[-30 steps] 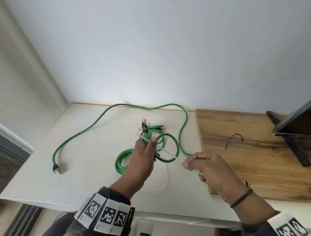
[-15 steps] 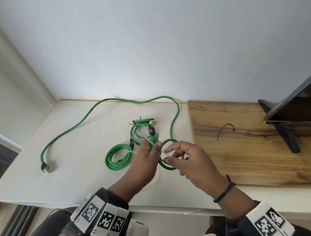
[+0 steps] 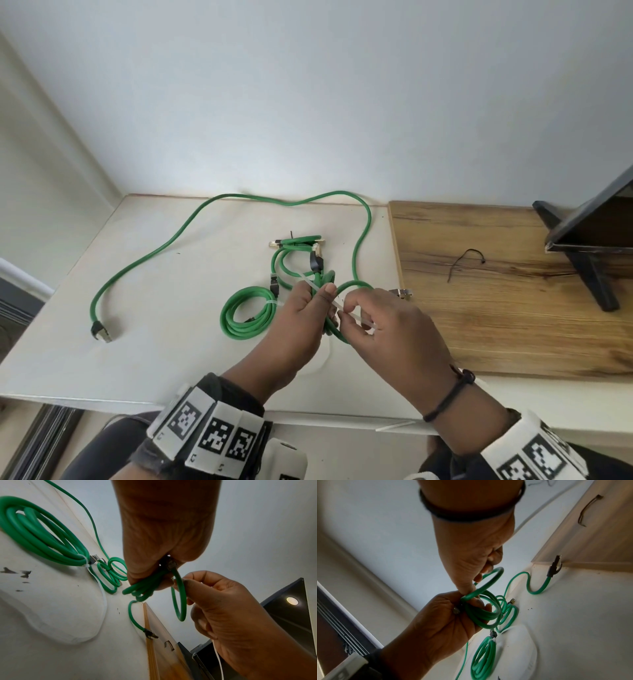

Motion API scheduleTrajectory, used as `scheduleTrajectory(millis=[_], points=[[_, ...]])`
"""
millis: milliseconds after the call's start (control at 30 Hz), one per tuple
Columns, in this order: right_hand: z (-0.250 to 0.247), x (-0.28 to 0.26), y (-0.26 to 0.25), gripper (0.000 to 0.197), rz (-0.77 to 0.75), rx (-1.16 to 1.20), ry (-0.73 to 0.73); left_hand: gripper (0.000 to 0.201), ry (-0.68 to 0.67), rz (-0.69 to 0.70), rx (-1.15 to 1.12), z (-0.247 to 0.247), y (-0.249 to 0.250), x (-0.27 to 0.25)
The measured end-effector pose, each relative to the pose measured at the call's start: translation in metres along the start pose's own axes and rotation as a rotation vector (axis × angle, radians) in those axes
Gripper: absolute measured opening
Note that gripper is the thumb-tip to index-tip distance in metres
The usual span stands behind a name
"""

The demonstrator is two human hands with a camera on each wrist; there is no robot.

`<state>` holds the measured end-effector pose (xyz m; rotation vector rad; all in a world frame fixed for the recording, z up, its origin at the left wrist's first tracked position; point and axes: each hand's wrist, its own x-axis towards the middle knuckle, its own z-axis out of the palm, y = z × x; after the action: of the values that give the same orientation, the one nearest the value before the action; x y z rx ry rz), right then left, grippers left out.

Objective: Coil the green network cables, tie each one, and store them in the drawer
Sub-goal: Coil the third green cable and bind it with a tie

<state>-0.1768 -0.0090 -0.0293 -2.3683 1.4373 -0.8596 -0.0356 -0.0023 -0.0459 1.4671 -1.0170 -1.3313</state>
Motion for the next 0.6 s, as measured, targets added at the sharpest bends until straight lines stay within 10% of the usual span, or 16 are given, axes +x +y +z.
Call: scheduleTrajectory(millis=[600], points=[[-0.0056,-0.0009,0.0083,0.016,0.025,-0.005,0.009,0.027,0.058,0.023,0.032,0.0027,0.0051,0.0029]])
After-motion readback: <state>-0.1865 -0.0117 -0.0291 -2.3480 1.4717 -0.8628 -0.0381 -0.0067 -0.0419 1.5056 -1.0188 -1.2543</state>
